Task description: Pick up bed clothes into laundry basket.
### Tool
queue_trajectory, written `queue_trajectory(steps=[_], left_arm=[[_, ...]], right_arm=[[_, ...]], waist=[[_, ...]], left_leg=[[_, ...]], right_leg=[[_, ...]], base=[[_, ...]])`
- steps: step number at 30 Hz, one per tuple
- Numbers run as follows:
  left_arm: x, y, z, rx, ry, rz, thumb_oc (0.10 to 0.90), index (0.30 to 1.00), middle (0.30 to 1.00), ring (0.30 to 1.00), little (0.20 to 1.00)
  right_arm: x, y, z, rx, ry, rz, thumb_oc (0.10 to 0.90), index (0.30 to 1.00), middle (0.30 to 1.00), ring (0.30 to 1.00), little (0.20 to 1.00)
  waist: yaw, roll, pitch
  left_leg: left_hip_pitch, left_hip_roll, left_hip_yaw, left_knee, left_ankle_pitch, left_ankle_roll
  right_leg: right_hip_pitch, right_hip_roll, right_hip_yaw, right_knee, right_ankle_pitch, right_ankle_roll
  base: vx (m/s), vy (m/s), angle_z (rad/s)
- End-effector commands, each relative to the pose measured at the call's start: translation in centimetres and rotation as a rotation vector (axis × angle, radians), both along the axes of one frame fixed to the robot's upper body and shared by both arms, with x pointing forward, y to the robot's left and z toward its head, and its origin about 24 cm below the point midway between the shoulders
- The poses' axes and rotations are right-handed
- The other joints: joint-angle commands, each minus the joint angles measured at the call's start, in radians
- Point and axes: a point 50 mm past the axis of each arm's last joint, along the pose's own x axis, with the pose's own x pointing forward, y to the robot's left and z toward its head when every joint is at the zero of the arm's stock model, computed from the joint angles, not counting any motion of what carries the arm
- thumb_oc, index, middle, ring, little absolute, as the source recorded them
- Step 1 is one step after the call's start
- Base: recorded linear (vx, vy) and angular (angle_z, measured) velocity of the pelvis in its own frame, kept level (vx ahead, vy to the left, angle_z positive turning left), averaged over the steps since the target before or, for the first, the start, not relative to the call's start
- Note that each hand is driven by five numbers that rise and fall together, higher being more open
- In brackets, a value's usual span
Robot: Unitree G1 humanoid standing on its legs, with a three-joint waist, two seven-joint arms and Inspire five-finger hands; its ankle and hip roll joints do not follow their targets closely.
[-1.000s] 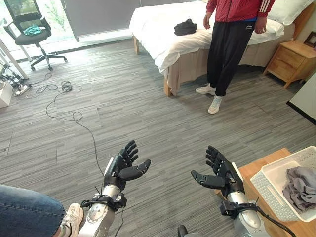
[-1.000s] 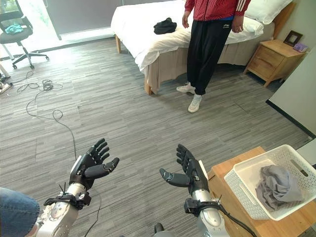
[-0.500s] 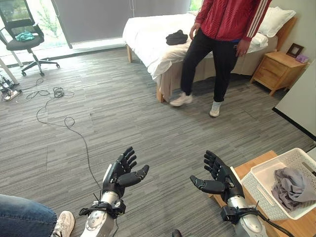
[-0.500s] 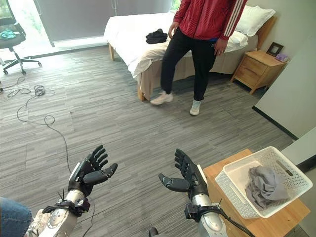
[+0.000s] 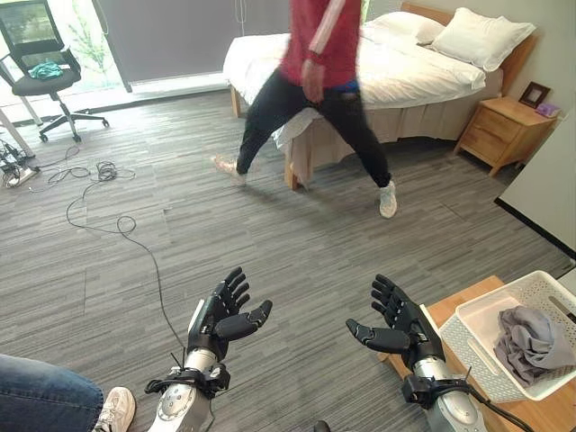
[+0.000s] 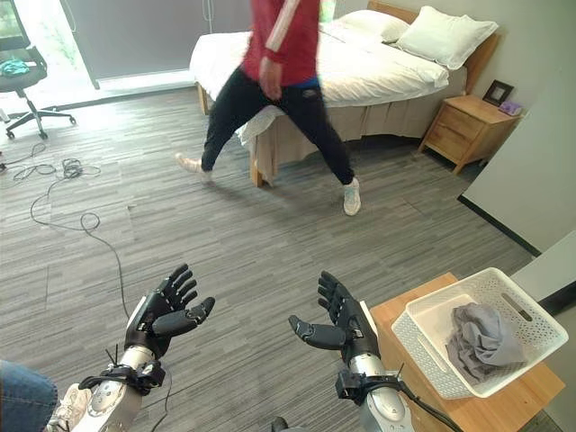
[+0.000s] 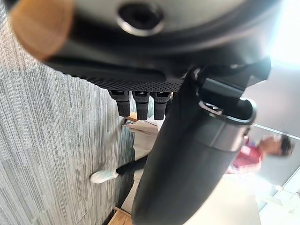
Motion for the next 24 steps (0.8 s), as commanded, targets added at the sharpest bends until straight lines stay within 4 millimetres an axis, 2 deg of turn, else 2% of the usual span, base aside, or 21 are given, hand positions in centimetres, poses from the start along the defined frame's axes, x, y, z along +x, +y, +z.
queue_trajectory(steps=[1,18,19,24], left_arm=[[1.3,0.5,3.7,0.011,-0.219,0.011,0.800,0.900,0.900,0.900,0.900],[1.1,0.7,3.4,0.005,-0.205,0.039,0.800,0.900,0.900,0.900,0.900],[2.2,1.8,-0.2,0.071,-0.011,0.082,0.800,0.900,0.900,0.900,0.900],[2.5,2.6,-0.2,0.050,-0.019,0.142,0.800,0.900,0.900,0.900,0.900]], right_arm=[[1.6,0.3,4.2,0.032,-0.248,0.009,0.800,0.900,0.900,0.900,0.900],[1.7,0.5,3.9,0.038,-0.236,0.021,0.800,0.900,0.900,0.900,0.900],[0.2,-1.6,-2.3,0.268,0.050,-0.227,0.800,0.900,0.900,0.900,0.900],[1.2,-1.9,-1.7,0.170,0.030,-0.169,0.800,0.900,0.900,0.900,0.900]], waist=[[-0.004,-0.029,-0.053],[0.000,-0.030,-0.054],[0.011,-0.006,-0.025],[0.009,-0.019,-0.018]], left_leg=[[-0.067,0.012,-0.103,0.081,-0.123,-0.001],[-0.056,0.014,-0.106,0.080,-0.126,0.000],[-0.087,0.016,-0.115,0.071,-0.114,-0.009],[-0.073,0.020,-0.105,0.077,-0.123,-0.007]], right_leg=[[0.028,-0.023,-0.025,0.009,-0.114,0.039],[0.038,-0.023,-0.018,0.007,-0.117,0.038],[-0.003,-0.056,-0.082,-0.015,-0.073,0.070],[0.005,-0.054,-0.067,-0.012,-0.078,0.068]], base=[[0.01,0.006,0.04],[0.00,0.000,0.00],[0.00,0.000,0.00],[0.00,0.002,-0.02]])
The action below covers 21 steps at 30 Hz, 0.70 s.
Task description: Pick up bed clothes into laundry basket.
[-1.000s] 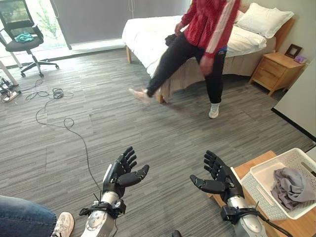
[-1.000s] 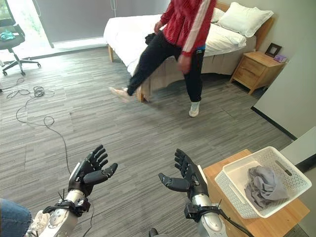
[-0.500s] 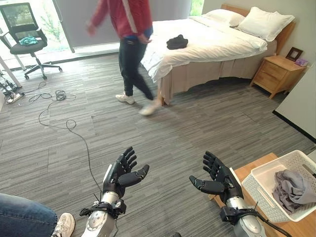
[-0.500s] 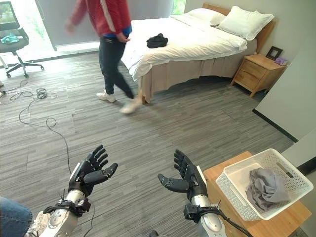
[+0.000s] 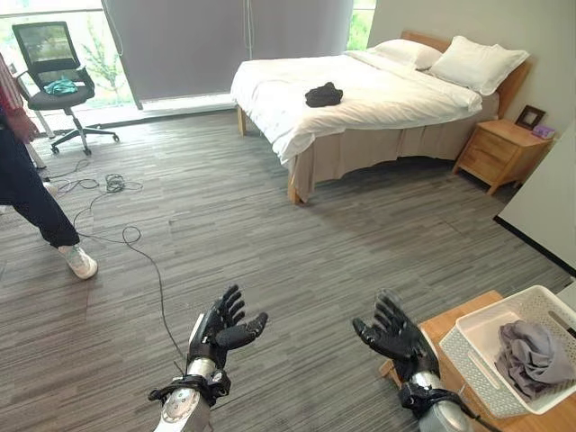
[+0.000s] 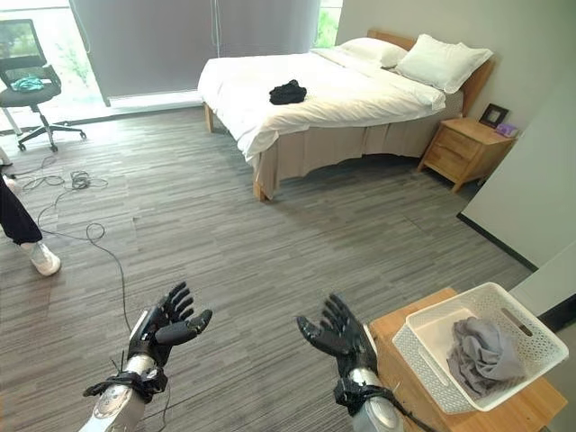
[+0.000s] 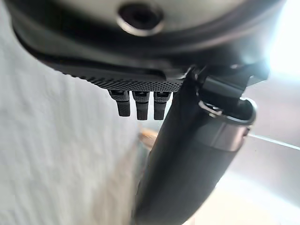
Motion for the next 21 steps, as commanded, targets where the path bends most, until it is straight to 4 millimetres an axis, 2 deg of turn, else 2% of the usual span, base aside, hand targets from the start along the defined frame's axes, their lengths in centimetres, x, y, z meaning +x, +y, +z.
queue_trajectory(steps=[1,4,9,12,14,15,16,17,18,21], left_arm=[[3.6,1.4,4.4,0.018,-0.257,0.040,0.800,0.900,0.900,0.900,0.900],[3.7,2.1,4.9,0.082,-0.281,0.025,0.800,0.900,0.900,0.900,0.900],[4.1,3.0,5.8,0.206,-0.317,-0.018,0.800,0.900,0.900,0.900,0.900],[4.8,2.9,6.5,0.200,-0.353,-0.015,0.800,0.900,0.900,0.900,0.900],[5.3,2.6,6.7,0.209,-0.363,-0.026,0.800,0.900,0.900,0.900,0.900],[5.3,2.6,6.7,0.209,-0.363,-0.026,0.800,0.900,0.900,0.900,0.900],[5.7,2.6,7.1,0.266,-0.378,-0.045,0.800,0.900,0.900,0.900,0.900],[5.8,2.6,7.1,0.278,-0.380,-0.047,0.800,0.900,0.900,0.900,0.900],[6.3,2.5,7.2,0.294,-0.387,-0.056,0.800,0.900,0.900,0.900,0.900],[6.8,2.3,7.8,0.306,-0.417,-0.069,0.800,0.900,0.900,0.900,0.900]], right_arm=[[3.8,-0.7,4.6,-0.085,-0.270,0.027,0.800,0.900,0.900,0.900,0.900],[4.3,-1.6,5.8,-0.177,-0.321,0.035,0.800,0.900,0.900,0.900,0.900],[4.7,-2.4,6.7,-0.165,-0.376,-0.015,0.800,0.900,0.900,0.900,0.900],[5.5,-2.2,7.1,-0.182,-0.398,-0.001,0.800,0.900,0.900,0.900,0.900],[5.9,-1.8,7.4,-0.180,-0.412,0.022,0.800,0.900,0.900,0.900,0.900],[5.9,-1.8,7.4,-0.180,-0.412,0.022,0.800,0.900,0.900,0.900,0.900],[6.3,-1.0,7.8,-0.190,-0.431,0.068,0.800,0.900,0.900,0.900,0.900],[6.4,-0.6,7.8,-0.179,-0.437,0.083,0.800,0.900,0.900,0.900,0.900],[6.5,0.1,7.7,-0.155,-0.441,0.110,0.800,0.900,0.900,0.900,0.900],[6.5,0.2,7.7,-0.152,-0.442,0.109,0.800,0.900,0.900,0.900,0.900]], waist=[[0.005,-0.017,0.062],[0.005,-0.022,0.080],[0.006,-0.022,0.108],[0.010,-0.019,0.127],[0.010,-0.012,0.139],[0.010,-0.012,0.139],[0.001,0.000,0.175],[-0.003,0.008,0.194],[-0.018,0.026,0.225],[-0.045,0.027,0.230]], left_leg=[[-0.037,0.020,-0.105,0.082,-0.126,-0.006],[-0.044,0.020,-0.104,0.098,-0.134,-0.002],[-0.065,0.007,-0.098,0.114,-0.143,0.009],[-0.090,-0.007,-0.092,0.134,-0.153,0.019],[-0.101,-0.018,-0.098,0.151,-0.168,0.034],[-0.101,-0.018,-0.098,0.151,-0.168,0.034],[-0.082,-0.025,-0.089,0.154,-0.181,0.054],[-0.068,-0.026,-0.083,0.154,-0.186,0.062],[-0.031,-0.017,-0.084,0.143,-0.191,0.063],[0.020,-0.014,-0.099,0.127,-0.213,0.051]], right_leg=[[0.035,-0.050,-0.062,0.010,-0.086,0.067],[0.027,-0.052,-0.055,0.022,-0.087,0.069],[0.008,-0.062,-0.043,0.033,-0.082,0.078],[-0.026,-0.074,-0.033,0.072,-0.082,0.090],[-0.076,-0.076,-0.018,0.179,-0.088,0.101],[-0.076,-0.076,-0.018,0.179,-0.088,0.101],[-0.162,-0.083,-0.022,0.360,-0.011,0.120],[-0.204,-0.084,-0.032,0.456,0.023,0.118],[-0.289,-0.062,-0.049,0.550,0.021,0.110],[-0.339,-0.040,-0.067,0.495,-0.015,0.104]], base=[[0.00,-0.007,-0.03],[0.00,0.000,0.00],[0.02,0.036,-0.01],[0.02,0.096,-0.04],[0.03,0.097,-0.06],[0.01,0.172,-0.09],[0.01,0.191,-0.09],[0.12,0.272,-0.42],[0.22,0.153,-0.53],[0.31,0.020,-0.40]])
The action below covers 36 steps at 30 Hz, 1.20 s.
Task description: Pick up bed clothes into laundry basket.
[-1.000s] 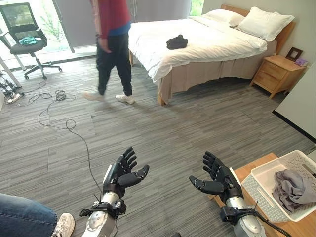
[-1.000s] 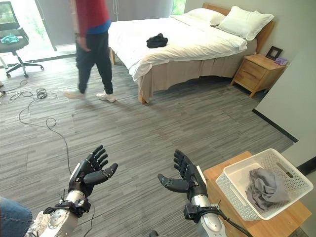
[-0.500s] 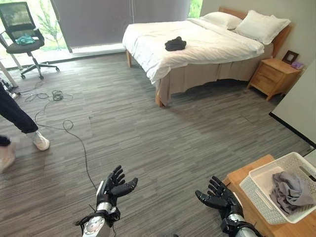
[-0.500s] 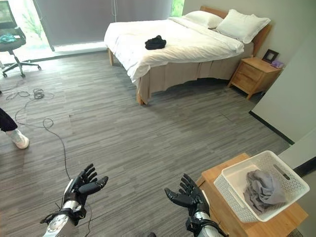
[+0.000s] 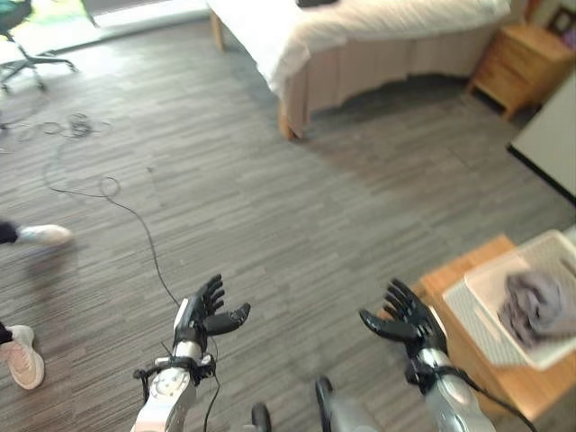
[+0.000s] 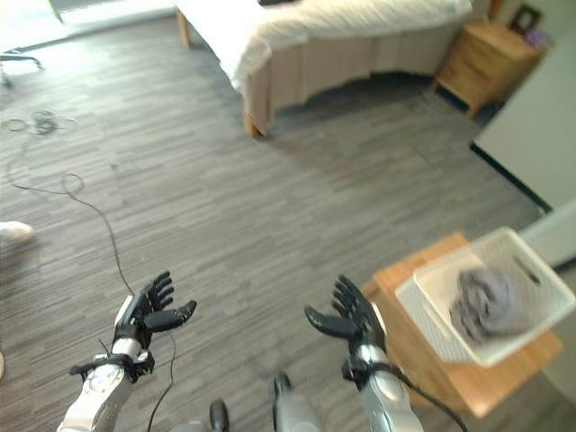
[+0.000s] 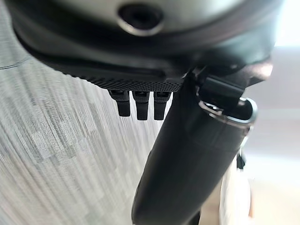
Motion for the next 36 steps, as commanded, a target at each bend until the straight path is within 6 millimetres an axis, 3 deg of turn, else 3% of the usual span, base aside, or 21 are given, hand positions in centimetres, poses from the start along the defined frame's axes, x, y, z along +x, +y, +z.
queue_trajectory(steps=[1,3,5,7,8,10,11,13,14,15,17,20,21,22,25,29,30,31,33,35,36], left_arm=[[2.3,0.4,5.0,0.059,-0.284,-0.030,0.800,0.900,0.900,0.900,0.900],[3.5,-0.8,5.8,-0.010,-0.324,-0.062,0.800,0.900,0.900,0.900,0.900],[3.8,-1.6,5.8,-0.106,-0.330,-0.054,0.800,0.900,0.900,0.900,0.900],[3.4,-2.8,5.2,-0.187,-0.306,-0.088,0.800,0.900,0.900,0.900,0.900],[3.4,-2.8,5.2,-0.187,-0.305,-0.088,0.800,0.900,0.900,0.900,0.900],[2.9,-3.3,4.6,-0.194,-0.282,-0.105,0.800,0.900,0.900,0.900,0.900],[2.6,-3.6,4.2,-0.209,-0.262,-0.107,0.800,0.900,0.900,0.900,0.900],[2.4,-3.6,3.6,-0.275,-0.234,-0.071,0.800,0.900,0.900,0.900,0.900],[2.4,-3.6,3.5,-0.351,-0.229,-0.047,0.800,0.900,0.900,0.900,0.900],[2.7,-4.3,3.8,-0.424,-0.242,-0.038,0.800,0.900,0.900,0.900,0.900],[2.8,-4.3,3.9,-0.418,-0.249,-0.028,0.800,0.900,0.900,0.900,0.900],[3.1,-4.5,4.2,-0.410,-0.269,-0.037,0.800,0.900,0.900,0.900,0.900],[3.0,-4.4,4.0,-0.383,-0.265,-0.043,0.800,0.900,0.900,0.900,0.900],[2.2,-3.4,3.5,-0.318,-0.264,0.012,0.800,0.900,0.900,0.900,0.900],[1.8,-2.9,3.5,-0.312,-0.272,0.053,0.800,0.900,0.900,0.900,0.900],[1.6,-2.7,3.8,-0.293,-0.286,0.084,0.800,0.900,0.900,0.900,0.900],[1.7,-2.8,4.0,-0.282,-0.295,0.082,0.800,0.900,0.900,0.900,0.900],[1.9,-2.8,4.4,-0.229,-0.308,0.065,0.800,0.900,0.900,0.900,0.900],[2.6,-2.8,6.5,-0.004,-0.390,-0.030,0.800,0.900,0.900,0.900,0.900],[2.9,-2.7,7.7,0.104,-0.448,-0.088,0.800,0.900,0.900,0.900,0.900],[3.3,-2.2,8.4,0.145,-0.469,-0.104,0.800,0.900,0.900,0.900,0.900]], right_arm=[[0.5,-0.4,2.8,-0.013,-0.179,-0.002,0.800,0.900,0.900,0.900,0.900],[0.3,-0.6,2.6,-0.017,-0.170,-0.014,0.800,0.900,0.900,0.900,0.900],[0.4,-0.4,2.6,-0.031,-0.170,0.002,0.800,0.900,0.900,0.900,0.900],[0.5,0.1,3.1,-0.064,-0.178,0.059,0.800,0.900,0.900,0.900,0.900],[0.5,0.1,3.1,-0.065,-0.178,0.059,0.800,0.900,0.900,0.900,0.900],[0.8,0.5,3.2,-0.071,-0.180,0.096,0.800,0.900,0.900,0.900,0.900],[0.9,0.6,3.1,-0.080,-0.175,0.110,0.800,0.900,0.900,0.900,0.900],[1.4,0.9,4.0,-0.087,-0.212,0.134,0.800,0.900,0.900,0.900,0.900],[1.5,1.1,4.4,-0.074,-0.235,0.138,0.800,0.900,0.900,0.900,0.900],[2.0,1.4,4.9,-0.098,-0.249,0.150,0.800,0.900,0.900,0.900,0.900],[2.0,1.2,4.9,-0.118,-0.247,0.137,0.800,0.900,0.900,0.900,0.900],[1.8,0.6,5.5,-0.097,-0.272,0.114,0.800,0.900,0.900,0.900,0.900],[1.6,0.4,5.4,-0.110,-0.269,0.123,0.800,0.900,0.900,0.900,0.900],[1.2,0.9,4.0,-0.166,-0.211,0.143,0.800,0.900,0.900,0.900,0.900],[1.2,1.6,3.4,-0.139,-0.190,0.129,0.800,0.900,0.900,0.900,0.900],[0.8,3.3,2.8,-0.053,-0.171,0.155,0.800,0.900,0.900,0.900,0.900],[0.9,3.6,2.8,-0.048,-0.173,0.166,0.800,0.900,0.900,0.900,0.900],[1.1,4.1,2.8,-0.055,-0.172,0.187,0.800,0.900,0.900,0.900,0.900],[1.7,4.8,3.7,-0.066,-0.213,0.218,0.800,0.900,0.900,0.900,0.900],[2.0,5.4,4.1,-0.120,-0.242,0.271,0.800,0.900,0.900,0.900,0.900],[2.7,5.6,4.9,-0.140,-0.280,0.273,0.800,0.900,0.900,0.900,0.900]], waist=[[-0.042,-0.008,-0.055],[-0.094,-0.016,-0.070],[-0.104,-0.014,-0.075],[-0.104,-0.005,-0.106],[-0.106,-0.003,-0.107],[-0.104,0.014,-0.139],[-0.103,0.015,-0.153],[-0.080,-0.011,-0.153],[-0.059,-0.033,-0.139],[-0.019,-0.063,-0.112],[-0.006,-0.069,-0.104],[0.021,-0.078,-0.102],[0.040,-0.060,-0.099],[0.097,-0.013,-0.107],[0.113,-0.015,-0.114],[0.124,-0.024,-0.158],[0.126,-0.037,-0.170],[0.134,-0.060,-0.184],[0.139,-0.078,-0.181],[0.123,-0.068,-0.157],[0.094,-0.046,-0.132]], left_leg=[[0.076,0.020,-0.141,0.045,-0.156,-0.034],[0.158,0.039,-0.184,0.014,-0.194,-0.076],[0.189,0.056,-0.193,0.011,-0.209,-0.091],[0.222,0.096,-0.206,0.060,-0.190,-0.130],[0.221,0.098,-0.209,0.062,-0.191,-0.131],[0.193,0.142,-0.215,0.183,-0.067,-0.170],[0.148,0.163,-0.229,0.317,0.038,-0.185],[0.023,0.197,-0.205,0.604,0.179,-0.179],[-0.032,0.188,-0.199,0.709,0.176,-0.153],[-0.120,0.176,-0.170,0.781,0.132,-0.126],[-0.163,0.184,-0.146,0.780,0.126,-0.126],[-0.270,0.190,-0.061,0.596,0.101,-0.139],[-0.304,0.153,-0.047,0.406,0.103,-0.140],[-0.355,0.065,-0.160,0.022,0.203,-0.150],[-0.358,0.061,-0.149,-0.037,0.232,-0.160],[-0.366,0.071,-0.091,0.063,0.231,-0.135],[-0.362,0.064,-0.086,0.087,0.211,-0.127],[-0.347,0.048,-0.079,0.111,0.167,-0.105],[-0.314,0.028,-0.057,0.145,0.097,-0.069],[-0.240,0.023,-0.048,0.148,0.049,-0.036],[-0.162,0.022,-0.059,0.121,0.021,-0.015]], right_leg=[[0.040,-0.024,-0.015,-0.175,-0.005,-0.015],[0.036,-0.021,0.003,-0.466,0.023,-0.001],[0.018,-0.030,0.003,-0.527,0.051,0.007],[0.038,-0.047,-0.080,-0.523,0.080,0.000],[0.038,-0.047,-0.084,-0.523,0.079,0.000],[0.077,-0.005,-0.101,-0.487,0.073,-0.043],[0.111,0.021,-0.095,-0.480,0.056,-0.070],[0.200,0.035,-0.097,-0.489,0.016,-0.129],[0.247,0.042,-0.089,-0.502,-0.002,-0.157],[0.326,0.038,-0.070,-0.524,-0.031,-0.173],[0.355,0.036,-0.062,-0.532,-0.042,-0.177],[0.442,0.018,-0.063,-0.558,-0.077,-0.167],[0.485,0.025,-0.055,-0.557,-0.107,-0.157],[0.603,0.079,0.004,-0.579,-0.176,-0.158],[0.670,0.065,0.037,-0.582,-0.218,-0.153],[0.719,0.003,0.044,-0.551,-0.267,-0.126],[0.713,-0.021,0.043,-0.522,-0.253,-0.105],[0.694,-0.058,0.049,-0.440,-0.189,-0.072],[0.605,-0.090,0.070,-0.186,0.007,-0.026],[0.498,-0.089,0.039,0.016,0.123,-0.020],[0.390,-0.068,0.004,0.151,0.132,-0.032]], base=[[0.40,-0.053,0.15],[0.60,-0.126,0.42],[0.43,-0.141,0.63],[0.57,-0.273,0.38],[0.50,-0.246,0.34],[0.46,-0.252,0.42],[0.52,-0.373,0.25],[0.51,-0.452,-0.01],[0.65,-0.554,-0.07],[0.47,-0.377,-0.21],[0.37,-0.185,-0.56],[0.54,-0.054,-0.04],[1.31,0.129,0.01],[1.16,0.133,-0.19],[0.68,0.065,-0.45],[0.59,0.172,-0.66],[0.41,0.114,-0.36],[0.57,0.166,-0.77],[0.55,0.190,-1.04],[0.60,0.278,-0.25],[0.51,0.242,-0.25]])
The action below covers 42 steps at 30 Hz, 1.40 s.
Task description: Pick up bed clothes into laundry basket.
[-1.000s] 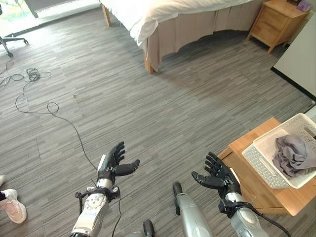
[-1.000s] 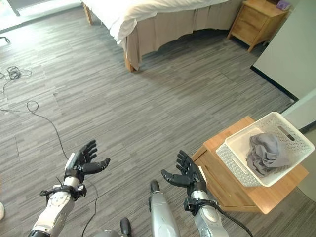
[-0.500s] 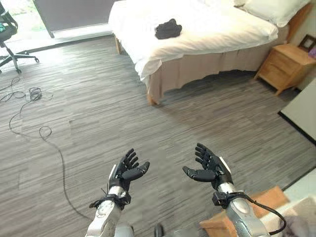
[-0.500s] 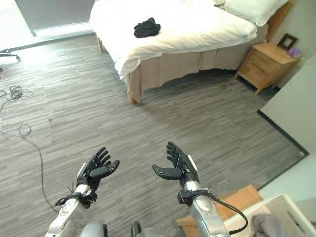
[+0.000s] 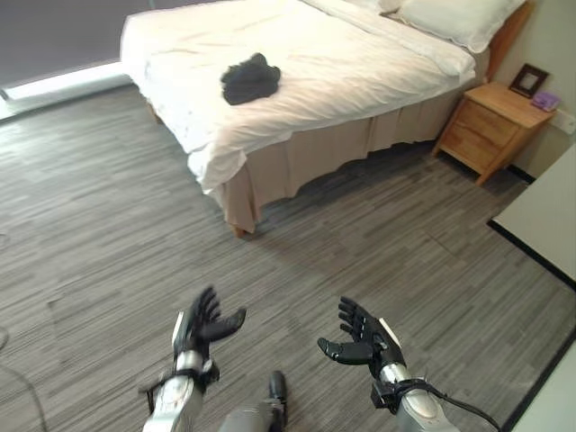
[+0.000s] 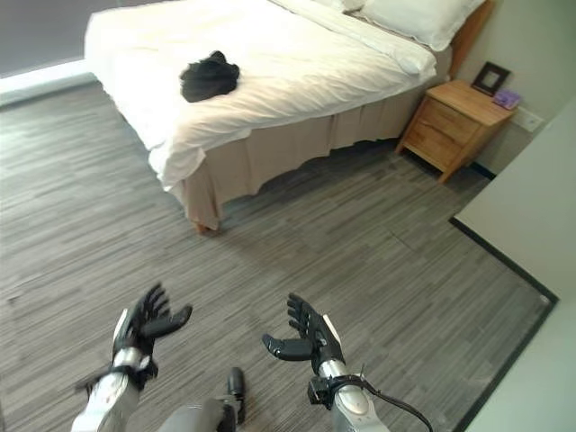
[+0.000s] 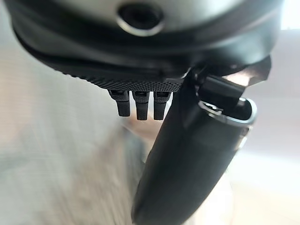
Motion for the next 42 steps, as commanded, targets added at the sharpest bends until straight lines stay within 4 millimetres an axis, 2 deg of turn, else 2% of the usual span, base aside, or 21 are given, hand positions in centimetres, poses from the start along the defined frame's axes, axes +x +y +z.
queue_trajectory(steps=[1,3,4,5,8,9,11,13,15,16,17,18,19,20,21,23,25,30,35,38,42], left_arm=[[1.4,0.0,5.7,0.120,-0.308,-0.077,0.800,0.900,0.900,0.900,0.900],[1.8,0.2,5.7,0.075,-0.304,-0.046,0.800,0.900,0.900,0.900,0.900],[1.9,0.4,5.9,0.017,-0.310,-0.043,0.800,0.900,0.900,0.900,0.900],[1.9,0.4,5.9,0.016,-0.310,-0.043,0.800,0.900,0.900,0.900,0.900],[1.8,0.3,5.6,0.005,-0.300,-0.047,0.800,0.900,0.900,0.900,0.900],[1.8,0.0,4.8,-0.025,-0.267,-0.033,0.800,0.900,0.900,0.900,0.900],[1.7,0.0,4.7,-0.025,-0.259,-0.033,0.800,0.900,0.900,0.900,0.900],[1.7,0.0,4.6,-0.024,-0.257,-0.033,0.800,0.900,0.900,0.900,0.900],[1.9,0.4,6.0,0.008,-0.319,-0.047,0.800,0.900,0.900,0.900,0.900],[2.5,1.3,7.4,0.033,-0.365,-0.030,0.800,0.900,0.900,0.900,0.900],[3.0,1.9,9.1,0.098,-0.419,-0.048,0.800,0.900,0.900,0.900,0.900],[3.9,4.0,13.6,0.321,-0.543,-0.027,0.800,0.900,0.900,0.900,0.900],[3.9,4.0,13.7,0.323,-0.544,-0.027,0.800,0.900,0.900,0.900,0.900],[4.2,4.8,15.7,0.396,-0.602,-0.007,0.800,0.900,0.900,0.900,0.900],[5.2,5.6,17.3,0.405,-0.648,0.061,0.800,0.900,0.900,0.900,0.900],[5.8,5.9,17.6,0.405,-0.646,0.073,0.800,0.900,0.900,0.900,0.900],[6.6,5.9,20.7,0.533,-0.710,0.040,0.800,0.900,0.900,0.900,0.900],[8.2,4.8,25.5,0.755,-0.794,-0.010,0.800,0.900,0.900,0.900,0.900],[11.0,3.4,30.0,1.123,-0.689,-0.075,0.800,0.900,0.900,0.900,0.900],[13.2,4.8,31.1,1.377,-0.502,-0.021,0.800,0.900,0.900,0.900,0.900],[14.1,5.5,31.2,1.437,-0.431,0.036,0.800,0.900,0.900,0.900,0.900]], right_arm=[[4.2,0.9,5.1,-0.007,-0.297,0.040,0.800,0.900,0.900,0.900,0.900],[4.4,1.1,5.4,0.053,-0.305,0.029,0.800,0.900,0.900,0.900,0.900],[4.3,0.6,5.9,0.058,-0.320,0.024,0.800,0.900,0.900,0.900,0.900],[4.3,0.6,5.9,0.057,-0.320,0.024,0.800,0.900,0.900,0.900,0.900],[3.8,-0.2,5.4,0.042,-0.300,0.000,0.800,0.900,0.900,0.900,0.900],[3.2,-1.0,4.5,0.048,-0.260,-0.042,0.800,0.900,0.900,0.900,0.900],[2.7,-1.5,4.2,0.066,-0.237,-0.079,0.800,0.900,0.900,0.900,0.900],[2.7,-1.5,4.2,0.066,-0.235,-0.080,0.800,0.900,0.900,0.900,0.900],[2.7,-2.5,4.1,0.015,-0.230,-0.069,0.800,0.900,0.900,0.900,0.900],[3.0,-3.1,4.4,0.028,-0.241,-0.084,0.800,0.900,0.900,0.900,0.900],[3.2,-3.5,4.7,0.022,-0.251,-0.085,0.800,0.900,0.900,0.900,0.900],[3.9,-4.7,5.9,-0.038,-0.290,-0.095,0.800,0.900,0.900,0.900,0.900],[3.9,-4.7,5.9,-0.037,-0.292,-0.095,0.800,0.900,0.900,0.900,0.900],[4.2,-5.2,6.6,-0.046,-0.315,-0.094,0.800,0.900,0.900,0.900,0.900],[4.1,-5.4,6.6,-0.047,-0.310,-0.089,0.800,0.900,0.900,0.900,0.900],[4.2,-5.2,6.6,-0.051,-0.311,-0.068,0.800,0.900,0.900,0.900,0.900],[4.2,-4.5,6.3,-0.063,-0.288,0.005,0.800,0.900,0.900,0.900,0.900],[2.9,-4.5,4.7,-0.046,-0.221,0.003,0.800,0.900,0.900,0.900,0.900],[2.0,-4.1,3.4,-0.048,-0.158,0.024,0.800,0.900,0.900,0.900,0.900],[1.3,-4.1,2.4,-0.022,-0.109,0.028,0.800,0.900,0.900,0.900,0.900],[1.1,-4.0,1.8,-0.015,-0.087,0.026,0.800,0.900,0.900,0.900,0.900]], waist=[[-0.001,0.065,-0.010],[-0.036,0.088,0.005],[-0.069,0.093,0.008],[-0.071,0.096,0.008],[-0.093,0.090,0.003],[-0.118,0.086,-0.005],[-0.105,0.073,-0.019],[-0.109,0.073,-0.020],[-0.108,0.061,-0.030],[-0.101,0.044,-0.020],[-0.087,0.031,-0.004],[-0.070,0.032,0.005],[-0.069,0.028,0.005],[-0.065,0.038,0.000],[-0.077,0.061,-0.020],[-0.074,0.072,-0.024],[-0.098,0.100,-0.036],[-0.140,0.126,-0.083],[-0.162,0.152,-0.097],[-0.174,0.162,-0.091],[-0.185,0.167,-0.084]], left_leg=[[0.115,0.199,-0.065,0.001,-0.116,-0.181],[0.187,0.206,-0.097,-0.040,-0.131,-0.183],[0.260,0.196,-0.142,-0.074,-0.164,-0.194],[0.259,0.199,-0.143,-0.076,-0.162,-0.195],[0.304,0.187,-0.179,-0.085,-0.201,-0.210],[0.375,0.189,-0.234,-0.093,-0.246,-0.238],[0.396,0.218,-0.271,-0.026,-0.272,-0.284],[0.391,0.219,-0.276,-0.018,-0.277,-0.285],[0.268,0.282,-0.250,0.389,-0.085,-0.344],[0.159,0.260,-0.267,0.542,-0.055,-0.338],[0.099,0.242,-0.277,0.606,-0.074,-0.316],[0.016,0.253,-0.207,0.556,-0.114,-0.302],[0.015,0.250,-0.204,0.552,-0.108,-0.302],[0.010,0.267,-0.178,0.478,-0.124,-0.304],[0.031,0.277,-0.136,0.264,-0.130,-0.312],[0.060,0.247,-0.144,0.134,-0.112,-0.313],[0.145,0.232,-0.152,0.025,-0.116,-0.311],[0.232,0.218,-0.139,-0.117,-0.096,-0.297],[0.264,0.209,-0.127,-0.168,-0.087,-0.287],[0.278,0.203,-0.113,-0.177,-0.095,-0.280],[0.283,0.202,-0.102,-0.187,-0.094,-0.278]], right_leg=[[-0.119,-0.097,0.048,-0.137,0.310,0.078],[-0.235,-0.062,0.028,-0.126,0.195,0.061],[-0.304,-0.039,0.013,-0.286,0.107,0.049],[-0.302,-0.037,0.010,-0.292,0.111,0.048],[-0.323,-0.030,0.014,-0.517,0.107,0.054],[-0.323,-0.029,0.050,-0.785,0.142,0.071],[-0.312,-0.045,0.051,-0.770,0.169,0.072],[-0.315,-0.045,0.046,-0.764,0.164,0.072],[-0.240,-0.034,0.044,-0.733,0.145,0.008],[-0.209,-0.043,0.042,-0.755,0.146,-0.012],[-0.178,-0.048,0.045,-0.782,0.148,-0.022],[-0.109,-0.053,0.040,-0.835,0.143,-0.022],[-0.110,-0.057,0.041,-0.839,0.148,-0.022],[-0.089,-0.059,0.034,-0.847,0.136,-0.018],[-0.078,-0.055,0.028,-0.862,0.127,-0.009],[-0.063,-0.048,0.043,-0.871,0.120,-0.006],[-0.041,-0.025,0.050,-0.868,0.107,-0.003],[-0.026,-0.026,0.056,-0.910,0.113,0.008],[-0.024,-0.034,0.062,-0.923,0.118,0.029],[-0.025,-0.039,0.078,-0.928,0.122,0.044],[-0.030,-0.041,0.084,-0.928,0.122,0.051]], base=[[0.53,0.206,-0.02],[0.58,0.083,0.46],[0.66,0.038,0.80],[0.61,-0.005,0.81],[0.52,-0.074,0.72],[0.69,-0.147,0.98],[0.70,-0.294,1.34],[0.30,-0.173,1.09],[0.48,-0.301,0.83],[0.27,-0.264,0.56],[0.36,-0.253,0.48],[0.27,-0.148,0.36],[0.34,-0.072,0.08],[0.33,0.081,-0.33],[0.36,0.081,-0.39],[0.31,0.090,-0.13],[0.30,0.097,-0.25],[0.19,0.072,-0.39],[0.08,0.046,-0.18],[0.09,0.024,-0.22],[0.03,0.009,-0.12]])
